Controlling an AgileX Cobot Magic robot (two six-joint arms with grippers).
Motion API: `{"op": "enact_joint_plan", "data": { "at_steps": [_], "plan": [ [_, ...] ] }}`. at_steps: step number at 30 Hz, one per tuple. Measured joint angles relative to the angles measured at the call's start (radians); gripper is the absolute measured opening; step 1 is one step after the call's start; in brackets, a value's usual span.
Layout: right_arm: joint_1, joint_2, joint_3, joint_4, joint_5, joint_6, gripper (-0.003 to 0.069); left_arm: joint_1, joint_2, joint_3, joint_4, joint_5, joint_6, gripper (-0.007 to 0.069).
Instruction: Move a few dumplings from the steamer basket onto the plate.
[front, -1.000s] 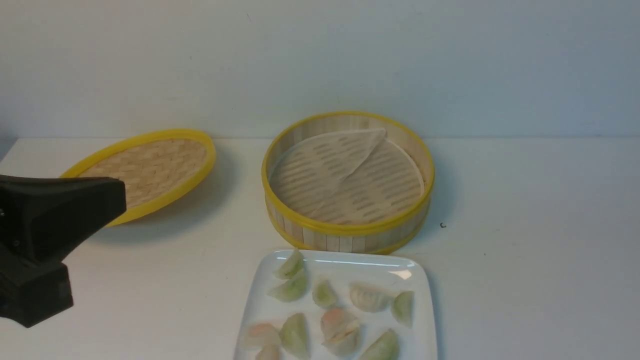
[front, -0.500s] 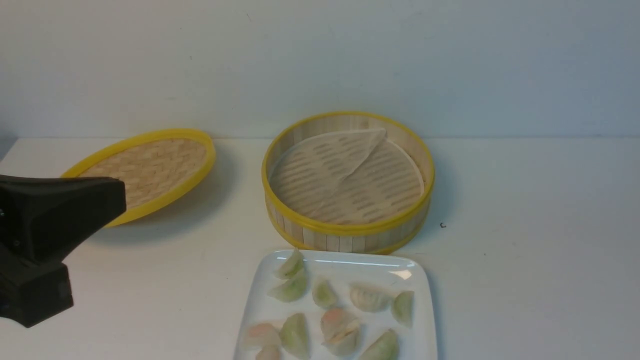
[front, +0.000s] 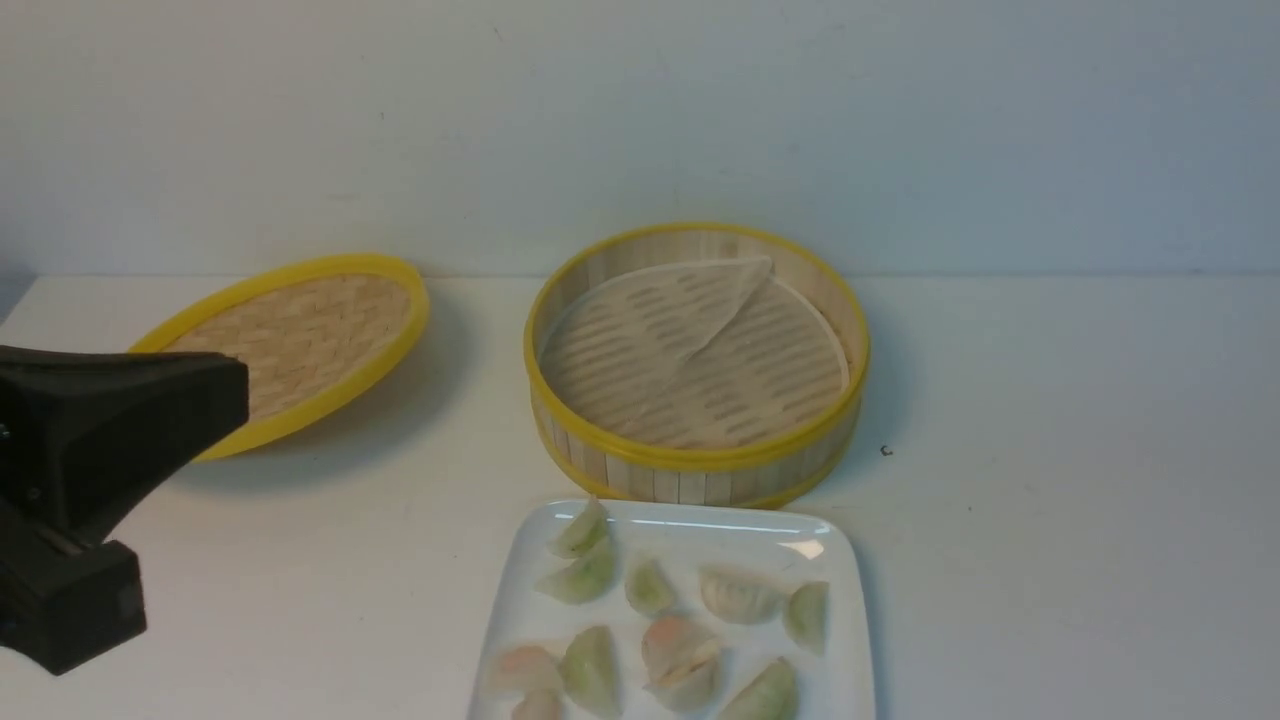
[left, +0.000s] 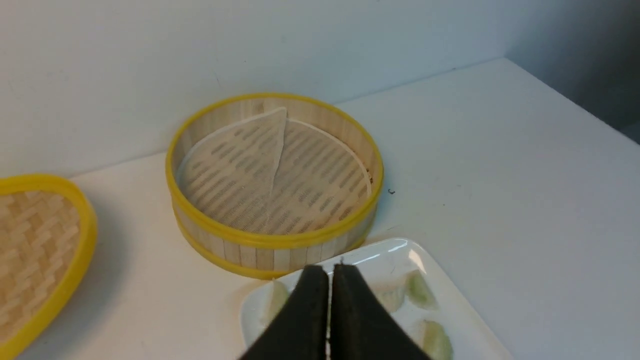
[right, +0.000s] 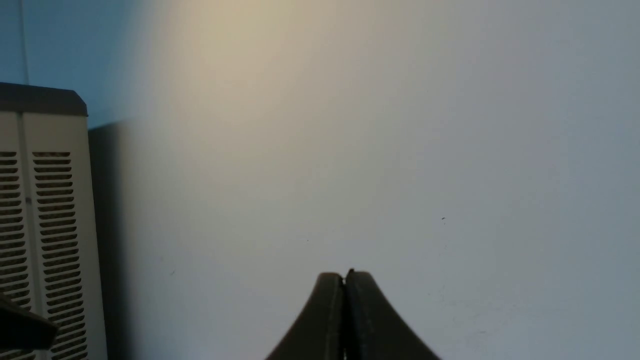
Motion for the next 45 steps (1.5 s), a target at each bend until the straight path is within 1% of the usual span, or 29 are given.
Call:
{"op": "enact_joint_plan", "data": {
  "at_steps": [2, 6, 11, 12, 15, 17, 18, 21, 27, 34, 45],
  "plan": [
    [0.0, 0.0, 0.0, 0.0, 0.0, 0.001, -0.0015, 0.0, -0.02, 0.02, 0.036, -0.01, 0.031, -0.0006],
    [0.0, 0.0, 0.0, 0.0, 0.0, 0.001, -0.0015, 0.03, -0.124, 0.118, 0.094, -0.064, 0.043, -0.0006],
    [0.0, 0.0, 0.0, 0.0, -0.001, 0.001, -0.0015, 0.175, -0.315, 0.327, 0.103, -0.159, 0.048, -0.0006],
    [0.0, 0.0, 0.0, 0.0, -0.001, 0.001, -0.0015, 0.232, -0.366, 0.398, 0.103, -0.179, 0.05, -0.0006],
    [0.0, 0.0, 0.0, 0.0, -0.001, 0.001, -0.0015, 0.343, -0.483, 0.549, 0.103, -0.215, 0.05, -0.0006],
    [0.0, 0.0, 0.0, 0.0, -0.001, 0.001, -0.0015, 0.373, -0.518, 0.594, 0.105, -0.218, 0.05, -0.0006],
    [0.0, 0.0, 0.0, 0.0, -0.001, 0.001, -0.0015, 0.413, -0.577, 0.66, 0.107, -0.221, 0.05, -0.0006],
    [0.0, 0.0, 0.0, 0.0, -0.001, 0.001, -0.0015, 0.461, -0.642, 0.755, 0.113, -0.226, 0.05, -0.0006],
    [0.0, 0.0, 0.0, 0.0, -0.001, 0.001, -0.0015, 0.466, -0.657, 0.856, 0.129, -0.233, 0.052, -0.0006],
    [0.0, 0.0, 0.0, 0.0, -0.002, 0.001, -0.0015, 0.434, -0.657, 0.86, 0.13, -0.252, 0.052, -0.0006],
    [0.0, 0.0, 0.0, 0.0, -0.003, 0.001, -0.0015, 0.432, -0.657, 0.86, 0.13, -0.254, 0.052, -0.0006]
  ]
}}
